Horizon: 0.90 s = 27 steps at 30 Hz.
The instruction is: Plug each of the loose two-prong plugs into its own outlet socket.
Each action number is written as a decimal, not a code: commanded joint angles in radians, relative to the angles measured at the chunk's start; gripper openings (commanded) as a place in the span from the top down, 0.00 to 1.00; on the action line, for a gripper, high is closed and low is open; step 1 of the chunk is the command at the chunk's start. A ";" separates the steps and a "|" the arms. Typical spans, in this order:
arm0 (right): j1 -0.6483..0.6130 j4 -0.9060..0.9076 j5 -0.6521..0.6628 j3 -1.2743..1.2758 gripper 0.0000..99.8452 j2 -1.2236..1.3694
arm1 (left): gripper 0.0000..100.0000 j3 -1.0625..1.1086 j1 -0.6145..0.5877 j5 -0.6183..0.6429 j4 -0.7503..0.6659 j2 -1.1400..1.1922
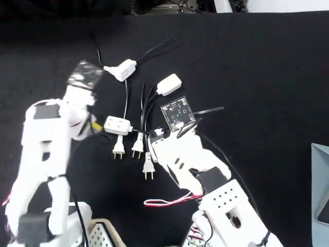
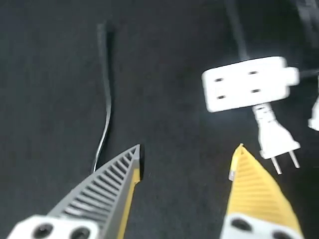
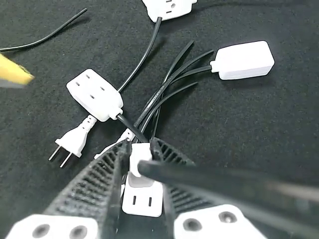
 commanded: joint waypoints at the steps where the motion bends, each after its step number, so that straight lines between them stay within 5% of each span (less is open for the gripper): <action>1: 0.011 -0.015 -0.008 -0.041 0.99 0.004 | 0.71 -0.150 0.104 -0.101 -0.017 0.089; 12: 0.014 -0.014 -0.003 -0.039 0.99 0.004 | 0.69 -0.375 0.163 -0.316 -0.008 0.440; 27: 0.014 -0.014 -0.002 -0.039 0.99 0.004 | 0.69 -0.407 0.249 -0.436 -0.015 0.549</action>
